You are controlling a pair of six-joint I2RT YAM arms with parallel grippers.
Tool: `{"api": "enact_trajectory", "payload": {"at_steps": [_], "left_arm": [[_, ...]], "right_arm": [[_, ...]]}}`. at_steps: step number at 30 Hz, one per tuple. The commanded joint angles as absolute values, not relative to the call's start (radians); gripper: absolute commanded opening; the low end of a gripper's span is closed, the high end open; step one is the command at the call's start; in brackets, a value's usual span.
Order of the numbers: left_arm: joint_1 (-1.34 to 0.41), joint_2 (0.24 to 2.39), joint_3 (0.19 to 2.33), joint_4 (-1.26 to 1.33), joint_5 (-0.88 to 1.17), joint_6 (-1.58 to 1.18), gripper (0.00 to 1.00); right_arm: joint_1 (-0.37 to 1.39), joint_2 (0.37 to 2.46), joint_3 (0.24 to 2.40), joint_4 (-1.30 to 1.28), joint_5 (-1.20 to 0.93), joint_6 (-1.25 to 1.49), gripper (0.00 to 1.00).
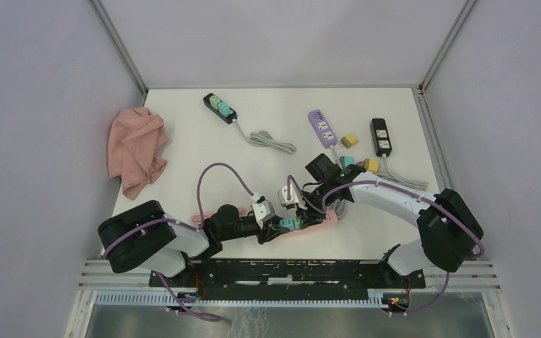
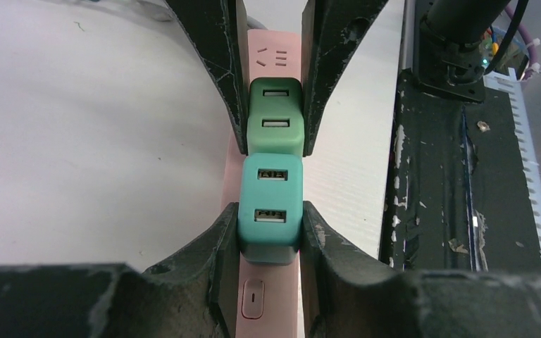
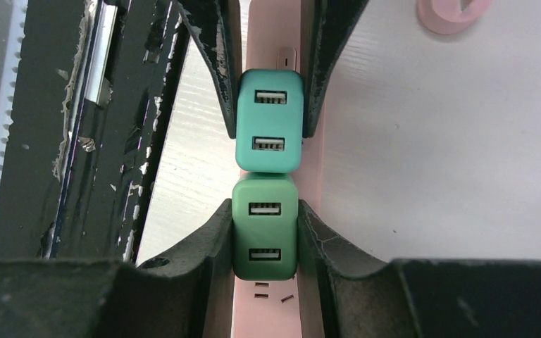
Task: Pull the plug off the socket
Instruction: Remove the plug from the socket.
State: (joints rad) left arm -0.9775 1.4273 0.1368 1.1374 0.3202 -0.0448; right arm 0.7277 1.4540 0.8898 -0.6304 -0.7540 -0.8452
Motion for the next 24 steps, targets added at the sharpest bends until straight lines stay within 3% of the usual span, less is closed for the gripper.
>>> {"api": "enact_trajectory", "payload": {"at_steps": [1, 5, 11, 16, 24], "left_arm": [[-0.973, 1.443, 0.129, 1.118, 0.294, -0.020, 0.03], [-0.974, 1.454, 0.128, 1.126, 0.298, -0.029, 0.03], [-0.972, 1.486, 0.136, 1.139, 0.306, -0.029, 0.03], [-0.972, 1.497, 0.144, 1.135, 0.310, -0.029, 0.03], [-0.973, 1.520, 0.150, 1.151, 0.309, -0.036, 0.03]], "right_arm": [[0.798, 1.448, 0.949, -0.608, -0.875, -0.779, 0.00], [0.774, 1.459, 0.969, -0.545, -0.781, -0.675, 0.00], [0.683, 1.390, 0.936, -0.621, -0.748, -0.815, 0.00], [0.721, 1.393, 0.929, -0.692, -0.859, -0.901, 0.00], [0.756, 1.451, 0.978, -0.573, -0.867, -0.672, 0.00]]}}
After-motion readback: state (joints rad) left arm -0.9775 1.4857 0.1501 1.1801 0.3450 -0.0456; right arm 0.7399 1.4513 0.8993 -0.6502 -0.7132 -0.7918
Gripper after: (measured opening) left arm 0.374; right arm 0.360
